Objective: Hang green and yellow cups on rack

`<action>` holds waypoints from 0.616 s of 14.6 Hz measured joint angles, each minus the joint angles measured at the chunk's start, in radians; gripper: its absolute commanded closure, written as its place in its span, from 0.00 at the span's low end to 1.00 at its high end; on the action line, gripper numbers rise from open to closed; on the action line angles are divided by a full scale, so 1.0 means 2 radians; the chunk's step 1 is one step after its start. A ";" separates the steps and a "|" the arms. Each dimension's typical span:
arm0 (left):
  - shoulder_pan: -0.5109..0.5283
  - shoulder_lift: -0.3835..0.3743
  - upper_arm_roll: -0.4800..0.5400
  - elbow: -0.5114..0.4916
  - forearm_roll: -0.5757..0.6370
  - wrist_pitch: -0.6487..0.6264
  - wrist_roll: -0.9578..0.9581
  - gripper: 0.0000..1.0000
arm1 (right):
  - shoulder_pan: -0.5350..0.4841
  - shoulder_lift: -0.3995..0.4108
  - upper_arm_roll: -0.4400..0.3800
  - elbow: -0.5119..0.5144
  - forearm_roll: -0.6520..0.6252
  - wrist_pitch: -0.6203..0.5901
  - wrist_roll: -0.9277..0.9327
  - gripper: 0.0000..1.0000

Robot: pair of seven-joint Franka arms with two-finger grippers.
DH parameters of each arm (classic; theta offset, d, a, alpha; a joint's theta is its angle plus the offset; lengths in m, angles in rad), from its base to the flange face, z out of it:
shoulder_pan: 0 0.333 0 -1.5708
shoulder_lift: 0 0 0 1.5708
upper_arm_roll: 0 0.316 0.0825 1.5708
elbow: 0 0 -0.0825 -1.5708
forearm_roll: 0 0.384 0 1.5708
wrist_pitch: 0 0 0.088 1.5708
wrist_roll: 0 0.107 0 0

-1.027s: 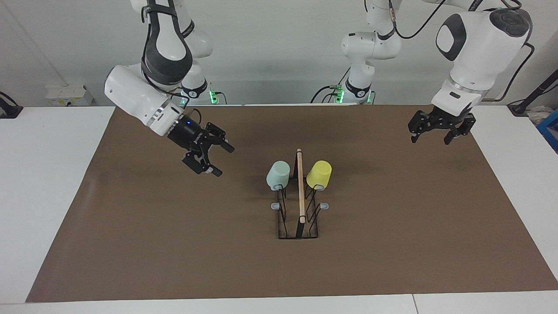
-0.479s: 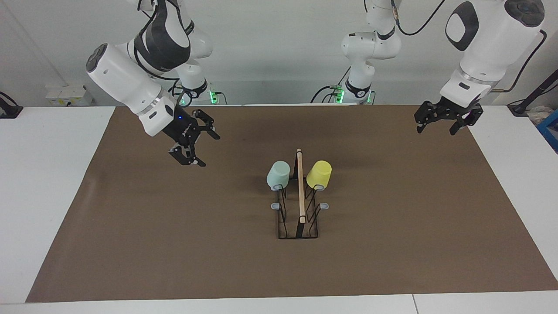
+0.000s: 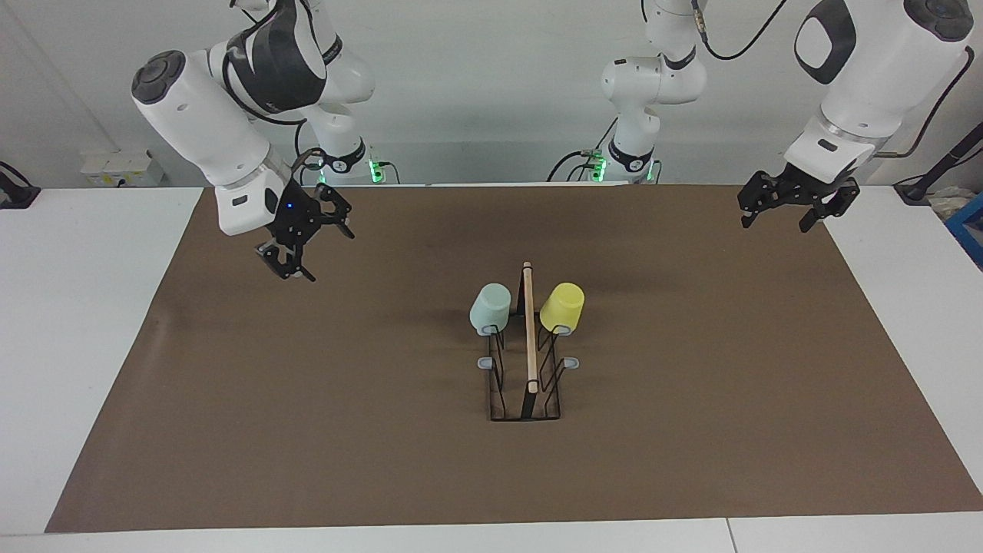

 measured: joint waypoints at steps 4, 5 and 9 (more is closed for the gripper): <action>0.010 -0.008 0.001 0.000 -0.009 -0.007 0.011 0.00 | 0.002 0.000 0.001 0.026 -0.055 -0.058 0.117 0.00; 0.012 -0.011 0.002 -0.001 -0.010 -0.008 0.013 0.00 | 0.002 0.000 0.001 0.030 -0.063 -0.071 0.146 0.00; 0.016 -0.023 0.002 -0.011 -0.012 -0.013 0.016 0.00 | 0.010 -0.002 0.002 0.045 -0.098 -0.112 0.255 0.00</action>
